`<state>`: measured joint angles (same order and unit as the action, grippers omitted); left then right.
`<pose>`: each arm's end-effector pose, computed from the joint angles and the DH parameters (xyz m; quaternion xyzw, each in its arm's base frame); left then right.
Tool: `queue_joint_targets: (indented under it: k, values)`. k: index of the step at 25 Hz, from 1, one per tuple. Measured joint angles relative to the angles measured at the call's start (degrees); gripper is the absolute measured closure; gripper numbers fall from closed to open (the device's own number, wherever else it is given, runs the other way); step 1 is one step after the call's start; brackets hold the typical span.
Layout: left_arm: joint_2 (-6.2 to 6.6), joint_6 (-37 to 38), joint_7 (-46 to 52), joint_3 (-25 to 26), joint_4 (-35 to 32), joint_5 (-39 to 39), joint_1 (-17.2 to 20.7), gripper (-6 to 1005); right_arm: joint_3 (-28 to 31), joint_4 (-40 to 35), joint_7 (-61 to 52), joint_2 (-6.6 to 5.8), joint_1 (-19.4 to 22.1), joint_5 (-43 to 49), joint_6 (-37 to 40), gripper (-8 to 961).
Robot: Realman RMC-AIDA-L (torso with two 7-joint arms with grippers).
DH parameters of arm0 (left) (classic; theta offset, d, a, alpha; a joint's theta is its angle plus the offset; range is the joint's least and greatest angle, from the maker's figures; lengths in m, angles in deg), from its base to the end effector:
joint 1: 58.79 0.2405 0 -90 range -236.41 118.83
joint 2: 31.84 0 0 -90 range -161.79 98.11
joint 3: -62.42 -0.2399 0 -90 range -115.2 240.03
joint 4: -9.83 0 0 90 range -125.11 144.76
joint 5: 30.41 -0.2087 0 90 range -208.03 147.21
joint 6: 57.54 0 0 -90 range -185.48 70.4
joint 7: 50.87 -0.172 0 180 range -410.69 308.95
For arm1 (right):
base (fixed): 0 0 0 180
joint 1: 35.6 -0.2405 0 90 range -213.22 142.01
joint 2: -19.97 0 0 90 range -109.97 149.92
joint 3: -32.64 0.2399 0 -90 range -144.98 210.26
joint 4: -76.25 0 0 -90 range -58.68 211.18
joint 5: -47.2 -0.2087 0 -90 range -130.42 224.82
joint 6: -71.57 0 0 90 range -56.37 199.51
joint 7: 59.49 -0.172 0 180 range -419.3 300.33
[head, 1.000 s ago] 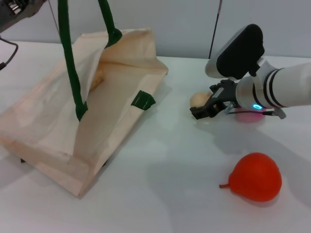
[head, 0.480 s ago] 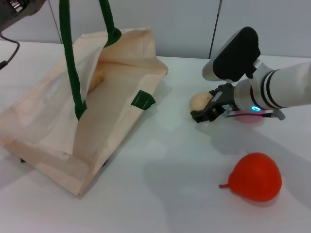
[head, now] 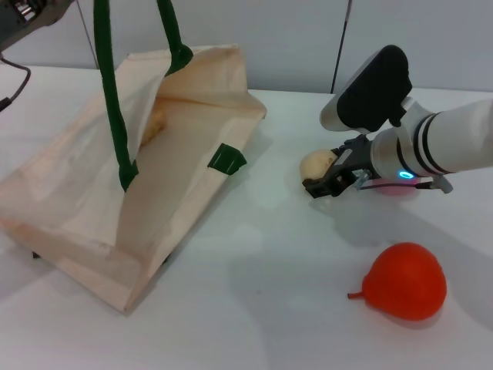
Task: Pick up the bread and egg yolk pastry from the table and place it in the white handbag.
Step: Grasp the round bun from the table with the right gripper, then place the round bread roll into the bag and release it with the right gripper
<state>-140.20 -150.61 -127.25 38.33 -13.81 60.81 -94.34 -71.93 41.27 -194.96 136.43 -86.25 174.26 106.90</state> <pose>-0.2158 0.3887 0.1135 -0.7367 -0.3775 -0.5396 0.1539 0.1880 0.4283 -0.1119 -0.9375 0.1872 -0.1094 0.2723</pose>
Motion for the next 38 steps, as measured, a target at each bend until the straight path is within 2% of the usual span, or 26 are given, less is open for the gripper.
queue_joint_targets:
  k: [4,7,14,17,20,24,30,38]
  values:
    - [0.00,-0.46,0.11,0.00,0.00,0.00,0.16,872,0.46,-1.07,-0.25,0.01,0.72,-0.01,0.09,217]
    - [0.00,-0.50,0.19,0.00,0.00,-0.01,0.28,872,0.89,-4.72,-0.40,-0.02,2.87,-0.04,0.12,220]
    - [0.00,-0.93,0.50,0.00,0.00,-1.45,-0.15,873,4.77,-22.67,2.38,-0.53,13.28,0.30,5.08,228]
    - [0.00,-1.38,0.51,0.00,0.00,-1.49,-0.38,872,6.59,-27.97,5.08,-0.38,16.04,0.20,8.49,232]
    - [0.00,-2.64,0.72,-0.12,0.00,-2.17,-1.37,872,5.83,-32.01,6.19,-0.19,17.52,0.03,10.43,248]
    - [-0.01,-4.02,0.99,-0.61,1.06,-3.45,-3.33,872,1.96,-33.94,7.38,-0.22,16.57,-2.17,10.66,263]
    - [-0.51,-7.00,1.49,-0.86,1.39,-5.69,-6.31,873,-5.51,-33.43,9.01,-0.16,10.64,-5.83,9.96,272]
    - [-1.56,-13.32,3.25,-2.10,1.41,-5.61,-8.72,873,-12.15,-24.16,6.13,0.09,2.30,-6.05,-0.55,280]
